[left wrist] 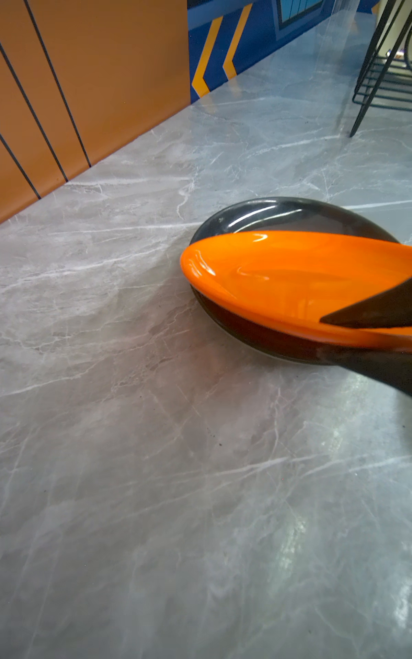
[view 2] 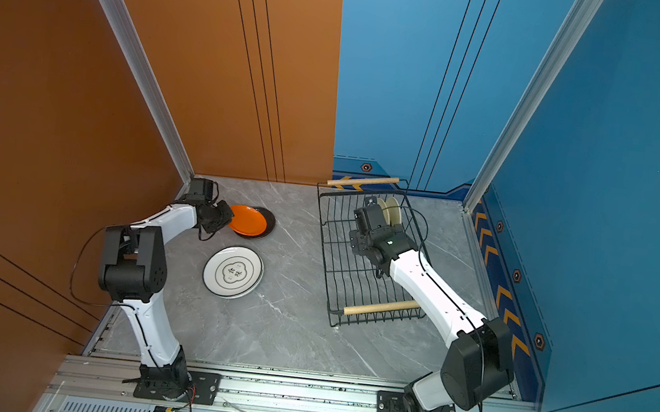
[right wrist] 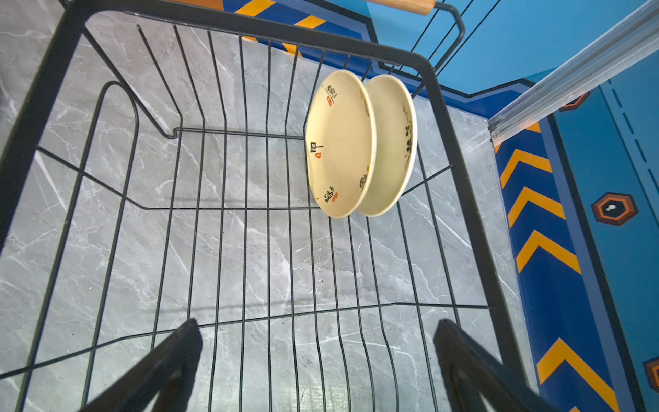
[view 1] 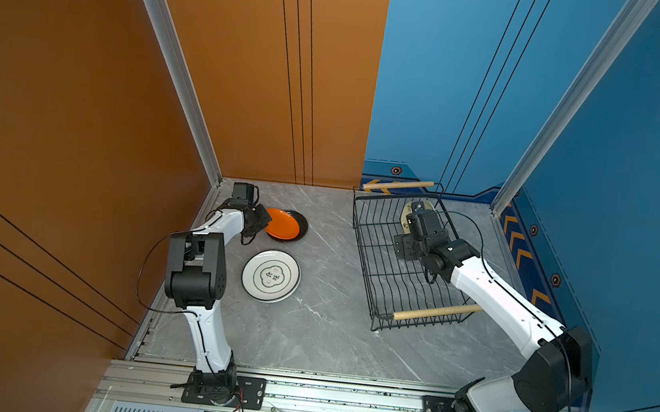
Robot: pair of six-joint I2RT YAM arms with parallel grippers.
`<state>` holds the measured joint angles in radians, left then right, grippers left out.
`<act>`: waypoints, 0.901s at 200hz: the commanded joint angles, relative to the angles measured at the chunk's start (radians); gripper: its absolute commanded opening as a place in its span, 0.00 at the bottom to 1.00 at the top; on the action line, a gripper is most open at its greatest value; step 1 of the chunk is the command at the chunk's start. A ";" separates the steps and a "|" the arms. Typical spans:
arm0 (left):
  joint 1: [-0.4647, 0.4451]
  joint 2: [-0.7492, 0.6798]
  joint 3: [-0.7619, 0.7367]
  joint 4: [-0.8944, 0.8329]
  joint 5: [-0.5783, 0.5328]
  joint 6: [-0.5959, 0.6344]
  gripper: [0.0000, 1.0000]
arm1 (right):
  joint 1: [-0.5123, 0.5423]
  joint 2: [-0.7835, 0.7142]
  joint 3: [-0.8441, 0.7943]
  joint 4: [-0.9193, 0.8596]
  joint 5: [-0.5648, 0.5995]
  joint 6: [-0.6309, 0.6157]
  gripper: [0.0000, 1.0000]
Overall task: Unload the plates from the dish rack
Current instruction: 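Lower the orange plate onto the black plate with the left gripper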
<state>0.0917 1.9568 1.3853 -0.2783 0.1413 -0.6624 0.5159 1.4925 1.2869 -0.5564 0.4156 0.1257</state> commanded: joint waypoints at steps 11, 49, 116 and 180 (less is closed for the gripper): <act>0.006 0.038 0.030 -0.019 0.016 0.000 0.18 | -0.003 -0.020 -0.022 0.004 -0.058 -0.015 1.00; 0.005 0.059 0.041 -0.021 0.022 0.003 0.20 | -0.008 -0.031 -0.033 0.004 -0.070 -0.012 1.00; -0.006 0.097 0.067 -0.023 0.036 0.006 0.22 | -0.018 -0.046 -0.049 0.004 -0.081 -0.006 1.00; -0.026 0.107 0.090 -0.035 0.045 0.022 0.40 | -0.031 -0.054 -0.061 0.004 -0.096 0.000 1.00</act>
<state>0.0772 2.0537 1.4441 -0.2871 0.1654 -0.6590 0.4934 1.4712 1.2423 -0.5560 0.3359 0.1268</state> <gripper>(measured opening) 0.354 0.999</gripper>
